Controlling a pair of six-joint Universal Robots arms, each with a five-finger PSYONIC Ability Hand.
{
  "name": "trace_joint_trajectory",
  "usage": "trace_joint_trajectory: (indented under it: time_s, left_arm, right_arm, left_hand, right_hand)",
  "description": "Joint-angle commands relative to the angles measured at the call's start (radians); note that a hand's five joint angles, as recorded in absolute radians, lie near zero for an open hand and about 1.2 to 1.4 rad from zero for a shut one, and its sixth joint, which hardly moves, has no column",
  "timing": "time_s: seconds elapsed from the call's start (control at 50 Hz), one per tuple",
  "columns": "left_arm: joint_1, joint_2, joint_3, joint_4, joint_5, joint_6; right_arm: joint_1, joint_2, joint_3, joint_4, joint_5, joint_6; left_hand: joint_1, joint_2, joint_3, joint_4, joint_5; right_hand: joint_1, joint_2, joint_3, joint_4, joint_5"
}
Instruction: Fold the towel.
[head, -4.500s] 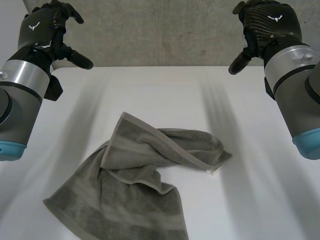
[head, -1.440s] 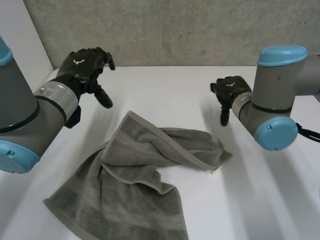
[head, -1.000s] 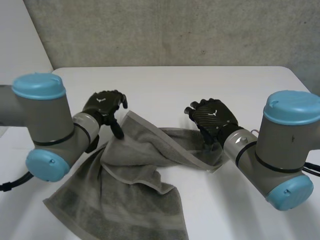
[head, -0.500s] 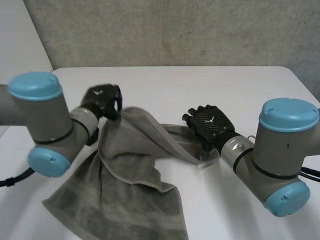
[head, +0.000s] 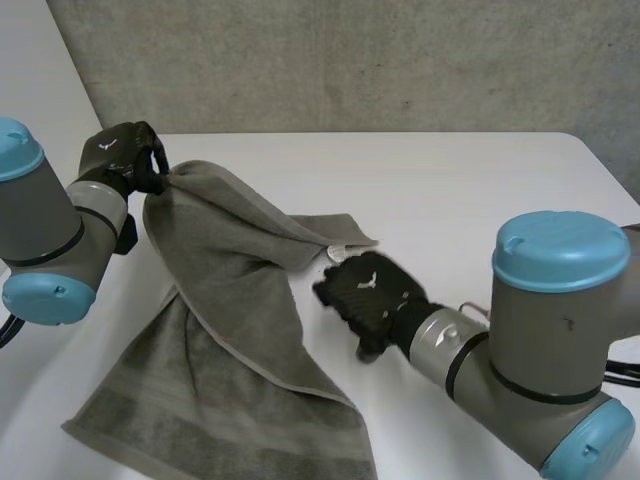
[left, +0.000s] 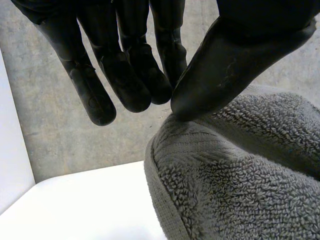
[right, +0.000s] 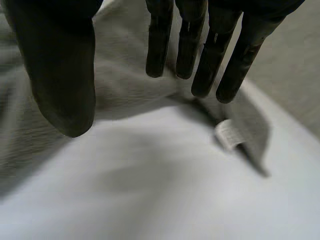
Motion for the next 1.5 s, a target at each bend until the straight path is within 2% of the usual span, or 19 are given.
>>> trace_joint_trajectory:
  time_s: [0.02,0.16,0.46,0.84,0.88,0.94,0.98,1.0,1.34,1.46,1.5]
  left_arm:
    - [0.012,0.002,0.001,0.0,-0.001,0.0]
    - [0.018,0.004,0.002,0.001,-0.001,0.0]
    - [0.018,0.005,-0.002,0.001,-0.001,0.0]
    - [0.02,0.007,-0.004,0.0,-0.001,0.002]
    - [0.02,0.007,-0.004,0.001,0.001,0.002]
    - [0.02,0.007,-0.004,0.001,0.001,0.002]
    - [0.02,0.007,-0.004,0.0,0.001,0.002]
    - [0.02,0.007,-0.004,0.001,0.001,0.002]
    - [0.018,0.023,-0.001,-0.005,-0.001,0.0]
    - [0.009,0.074,0.007,-0.016,0.007,0.0]
    - [-0.002,0.126,0.017,-0.072,0.01,-0.001]
  right_arm:
    - [0.016,0.065,-0.035,0.127,-0.028,0.022]
    - [0.031,0.12,-0.037,0.114,-0.023,0.145]
    - [0.05,0.15,-0.012,0.011,0.029,0.228]
    - [0.074,0.204,-0.014,-0.021,0.058,0.234]
    - [0.079,0.203,-0.014,-0.023,0.058,0.251]
    - [0.079,0.201,-0.016,-0.025,0.056,0.263]
    - [0.079,0.197,-0.016,-0.026,0.056,0.283]
    - [0.079,0.197,-0.016,-0.026,0.056,0.283]
    - [0.062,0.054,-0.037,-0.017,0.056,0.282]
    - [-0.069,-0.034,-0.097,0.078,0.032,0.225]
    - [-0.107,-0.064,-0.118,0.123,0.017,0.19]
  left_hand:
    - [0.139,0.053,0.065,0.038,0.122]
    - [0.139,0.053,0.065,0.038,0.122]
    - [0.139,0.053,0.065,0.038,0.122]
    - [0.139,0.053,0.065,0.038,0.122]
    - [0.139,0.053,0.065,0.038,0.122]
    - [0.139,0.053,0.065,0.038,0.122]
    - [0.139,0.053,0.065,0.038,0.122]
    - [0.139,0.053,0.065,0.038,0.122]
    - [0.139,0.053,0.065,0.038,0.122]
    - [0.139,0.053,0.065,0.038,0.122]
    - [0.139,0.053,0.065,0.038,0.122]
  right_hand:
    - [0.011,0.016,0.009,0.011,0.003]
    - [-0.01,-0.004,-0.012,-0.01,-0.017]
    - [0.011,0.016,0.009,0.011,0.003]
    - [0.119,0.125,0.117,0.119,0.112]
    - [0.306,0.312,0.304,0.306,0.299]
    - [0.422,0.427,0.42,0.422,0.414]
    - [0.836,0.841,0.833,0.836,0.828]
    - [0.838,0.843,0.835,0.838,0.83]
    - [0.838,0.843,0.835,0.838,0.83]
    - [0.838,0.843,0.835,0.838,0.83]
    - [0.838,0.843,0.835,0.838,0.83]
